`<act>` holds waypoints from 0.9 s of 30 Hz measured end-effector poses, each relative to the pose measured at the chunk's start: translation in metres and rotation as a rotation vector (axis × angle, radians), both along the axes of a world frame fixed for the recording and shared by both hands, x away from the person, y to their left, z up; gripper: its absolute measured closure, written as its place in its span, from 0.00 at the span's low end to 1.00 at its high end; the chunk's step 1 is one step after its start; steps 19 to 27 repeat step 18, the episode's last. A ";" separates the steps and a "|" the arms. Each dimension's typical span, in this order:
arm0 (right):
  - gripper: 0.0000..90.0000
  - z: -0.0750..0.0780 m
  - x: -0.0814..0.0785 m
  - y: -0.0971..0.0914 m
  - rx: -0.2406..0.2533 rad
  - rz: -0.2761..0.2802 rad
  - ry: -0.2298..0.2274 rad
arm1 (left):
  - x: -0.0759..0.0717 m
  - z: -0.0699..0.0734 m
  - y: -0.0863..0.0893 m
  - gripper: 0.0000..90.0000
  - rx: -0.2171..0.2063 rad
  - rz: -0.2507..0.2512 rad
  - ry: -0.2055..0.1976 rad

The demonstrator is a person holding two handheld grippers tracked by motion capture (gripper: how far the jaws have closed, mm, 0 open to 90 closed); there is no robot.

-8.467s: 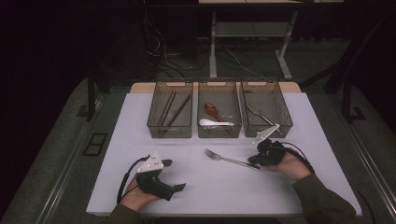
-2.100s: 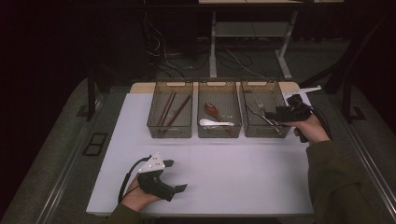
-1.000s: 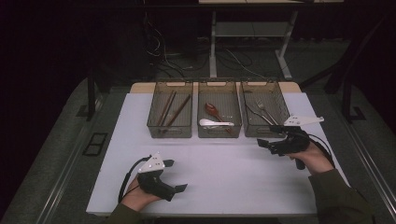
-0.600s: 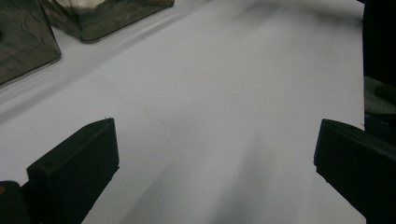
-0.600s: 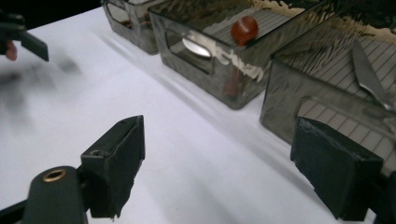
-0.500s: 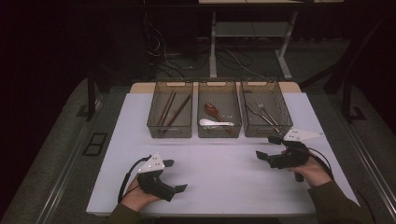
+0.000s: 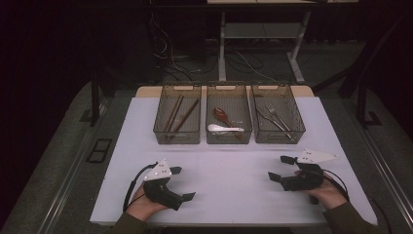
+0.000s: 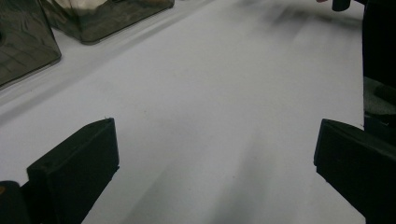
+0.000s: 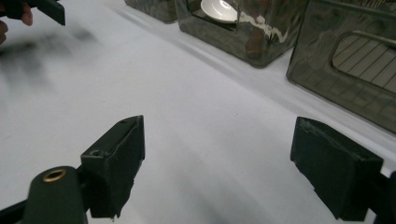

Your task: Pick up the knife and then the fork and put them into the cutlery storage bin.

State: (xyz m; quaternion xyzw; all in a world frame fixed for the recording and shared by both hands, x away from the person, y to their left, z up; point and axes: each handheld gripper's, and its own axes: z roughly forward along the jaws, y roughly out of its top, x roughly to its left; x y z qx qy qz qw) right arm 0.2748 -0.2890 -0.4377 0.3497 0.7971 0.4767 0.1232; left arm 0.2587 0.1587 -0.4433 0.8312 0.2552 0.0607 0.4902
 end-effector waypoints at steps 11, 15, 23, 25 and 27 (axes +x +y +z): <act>0.19 -0.008 -0.016 -0.001 -0.007 0.006 -0.005 | 0.000 0.000 0.001 0.00 0.003 0.004 0.003; 0.19 -0.009 -0.017 0.000 -0.028 0.008 -0.012 | 0.000 -0.001 0.001 0.00 0.001 0.005 0.003; 0.19 -0.010 -0.017 0.000 -0.037 0.013 -0.013 | 0.001 -0.001 0.002 0.00 0.004 0.007 0.004; 0.19 -0.010 -0.017 0.000 -0.037 0.013 -0.013 | 0.001 -0.001 0.002 0.00 0.004 0.007 0.004; 0.19 -0.010 -0.017 0.000 -0.037 0.013 -0.013 | 0.001 -0.001 0.002 0.00 0.004 0.007 0.004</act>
